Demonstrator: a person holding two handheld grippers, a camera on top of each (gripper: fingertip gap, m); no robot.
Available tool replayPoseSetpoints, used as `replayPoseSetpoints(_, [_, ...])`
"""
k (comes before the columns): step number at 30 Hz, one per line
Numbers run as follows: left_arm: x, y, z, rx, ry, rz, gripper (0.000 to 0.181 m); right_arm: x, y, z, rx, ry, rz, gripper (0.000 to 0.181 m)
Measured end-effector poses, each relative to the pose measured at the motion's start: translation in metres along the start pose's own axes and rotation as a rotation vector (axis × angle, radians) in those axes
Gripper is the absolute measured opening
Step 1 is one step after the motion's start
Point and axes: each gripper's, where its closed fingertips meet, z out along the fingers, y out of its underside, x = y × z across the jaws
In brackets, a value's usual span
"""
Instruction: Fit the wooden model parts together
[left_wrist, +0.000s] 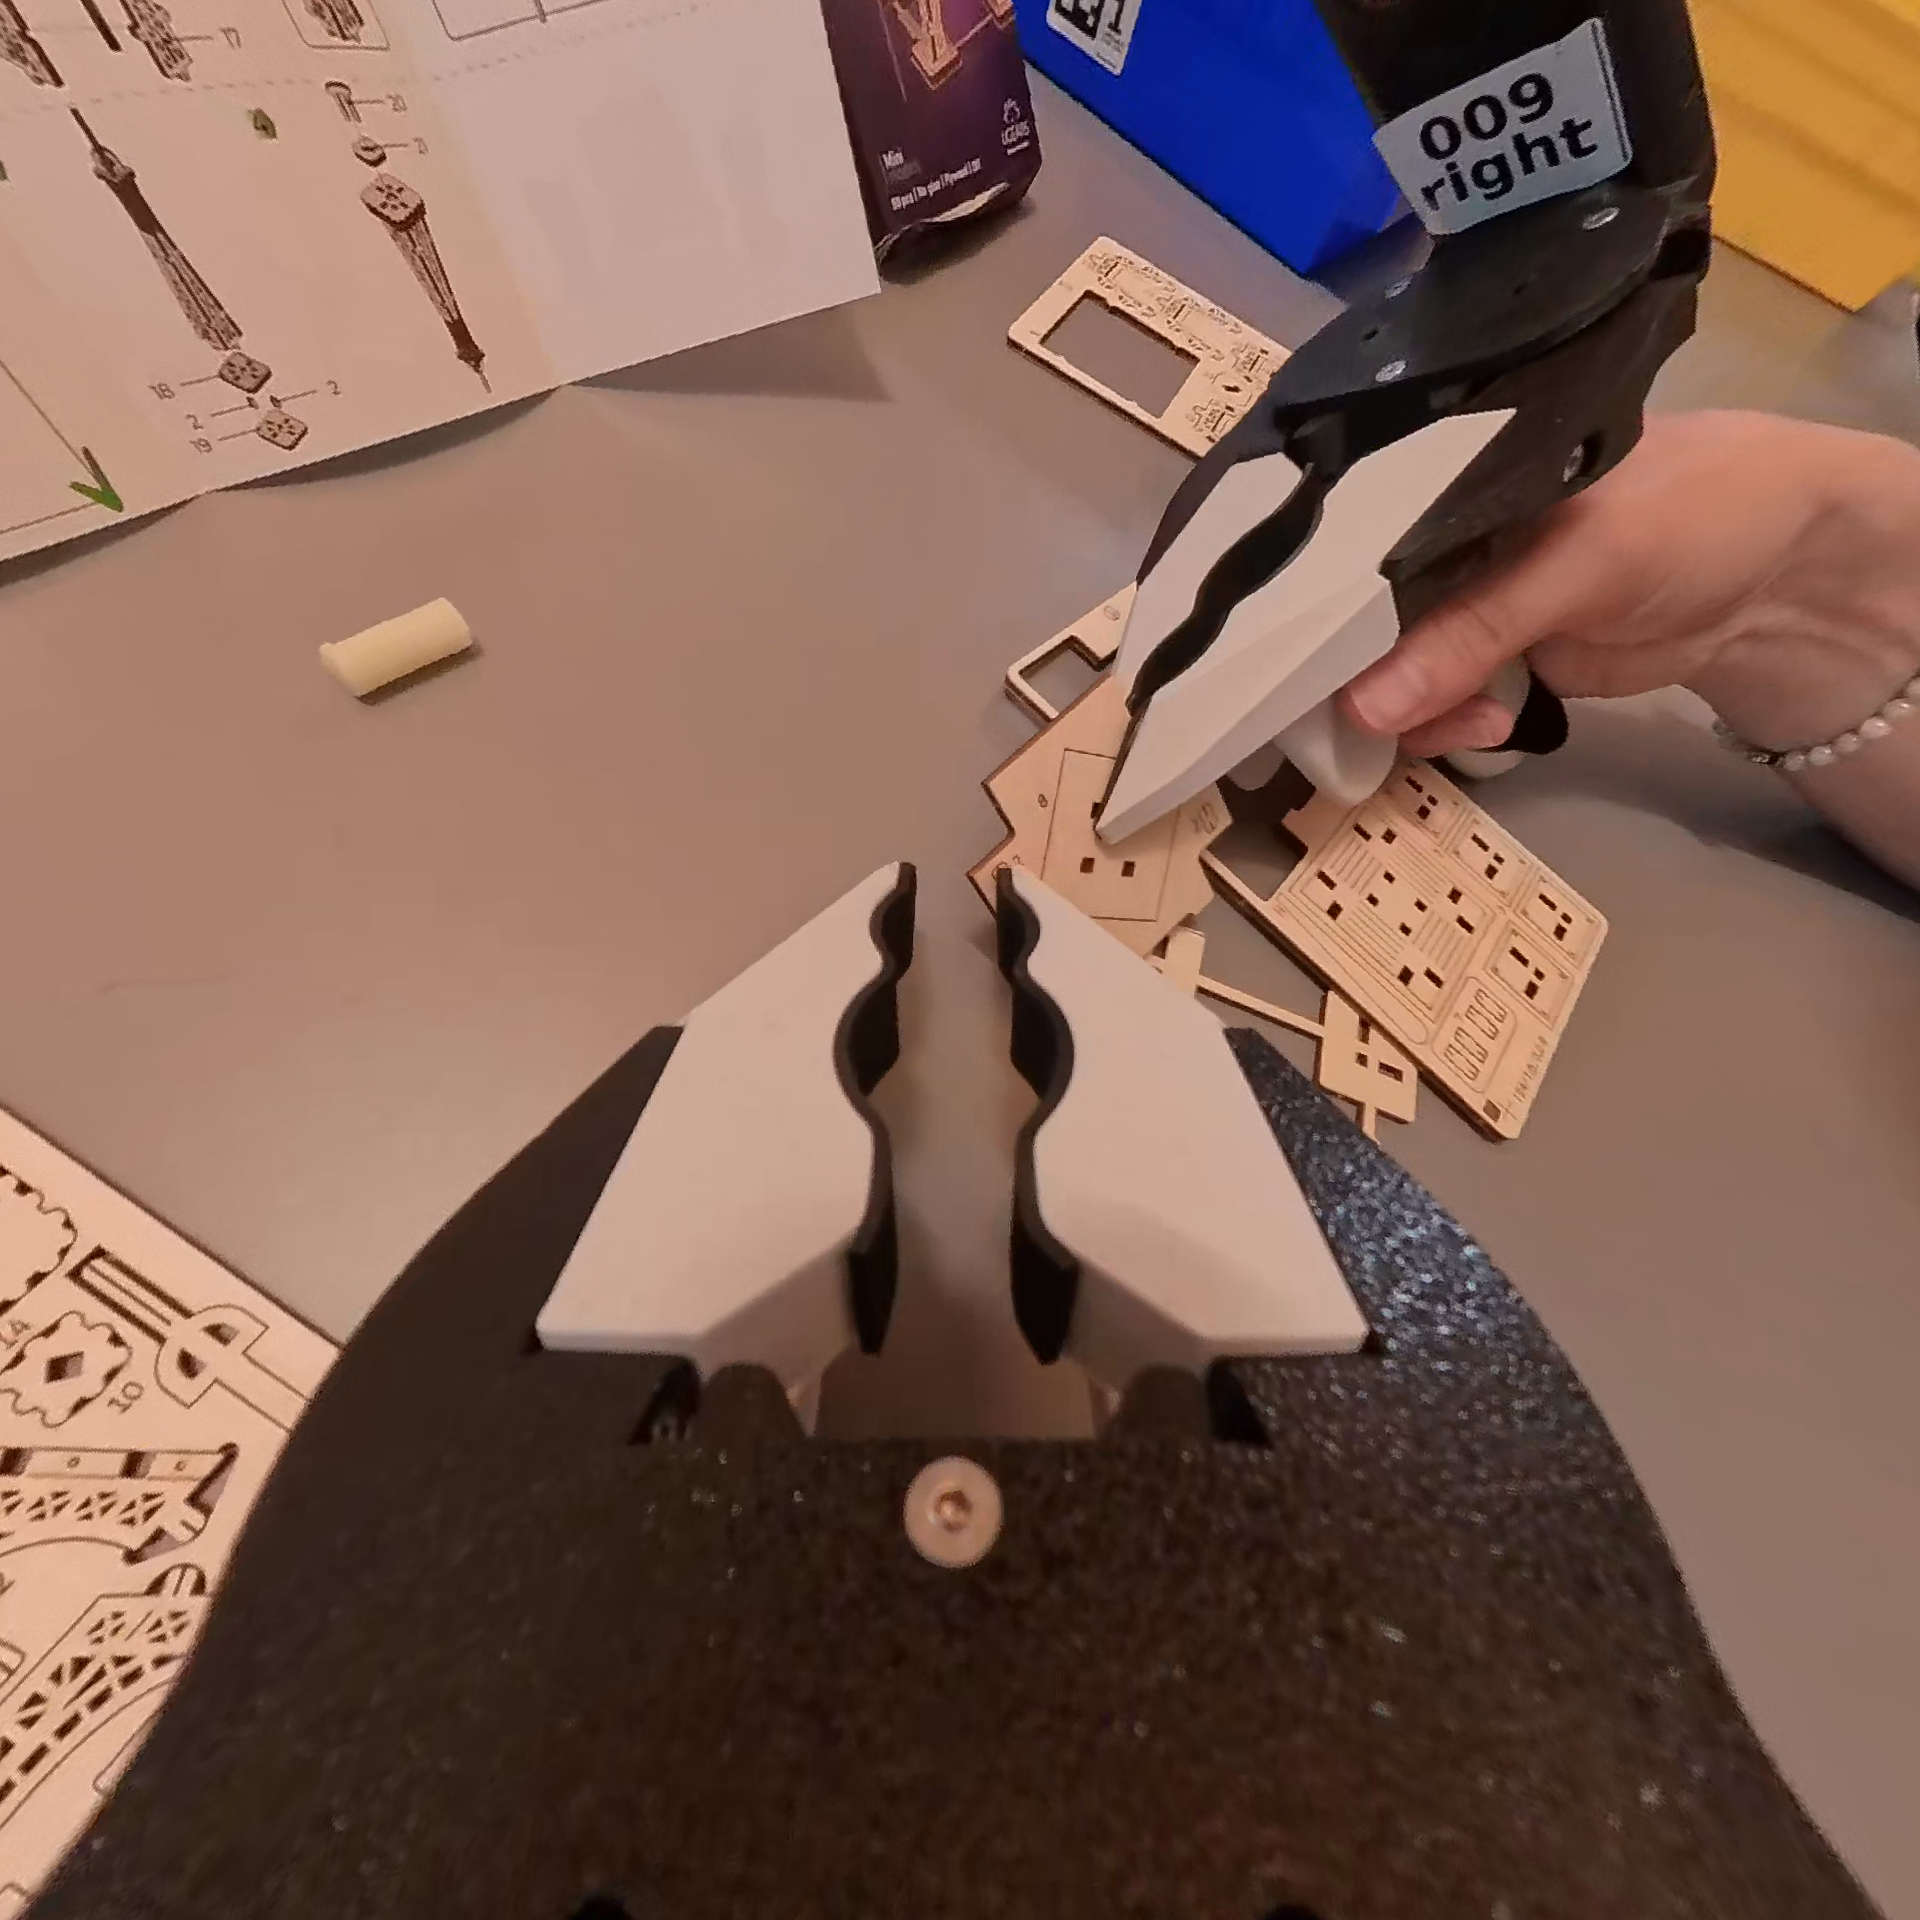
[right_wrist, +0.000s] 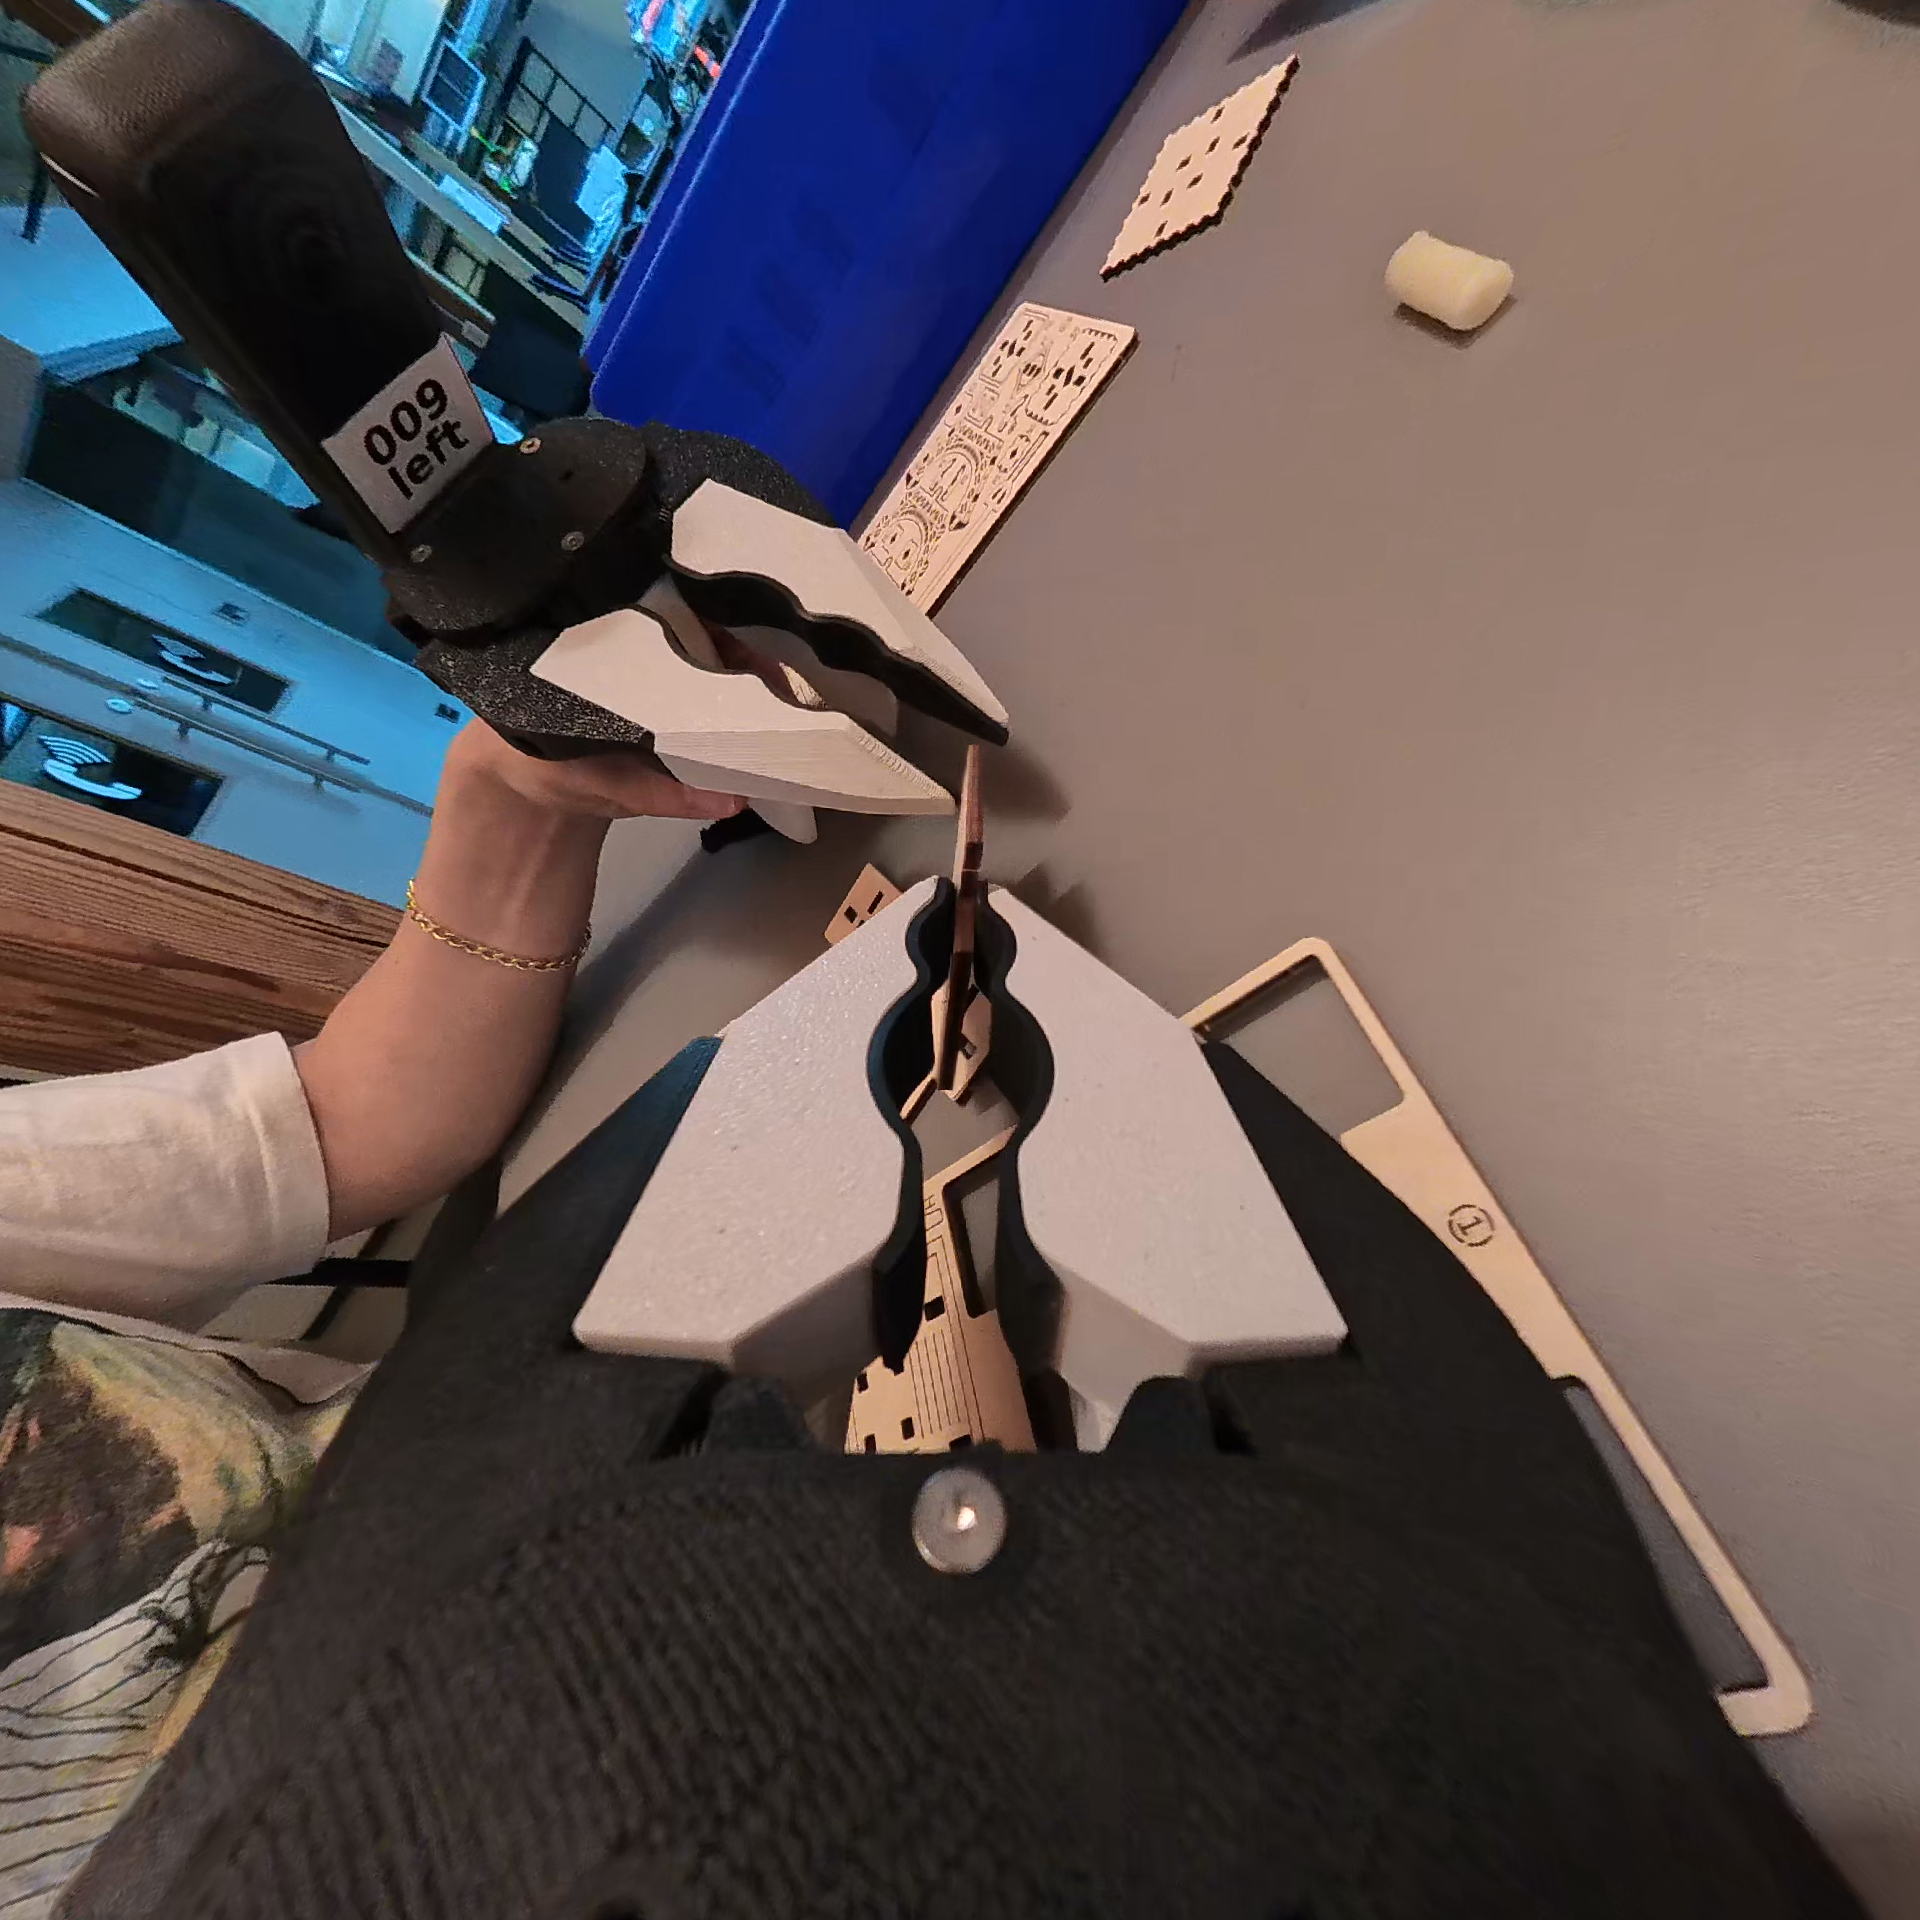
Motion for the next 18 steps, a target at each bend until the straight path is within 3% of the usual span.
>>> replayPoseSetpoints(11, [-0.006,0.007,0.014,-0.118,-0.004,-0.042,0.011,0.009,0.001,0.001,-0.006,0.038,0.047,0.005])
replayPoseSetpoints(18, [-0.003,0.01,0.016,-0.345,0.03,-0.042,0.004,0.011,0.0,0.002,-0.011,0.033,0.066,0.005])
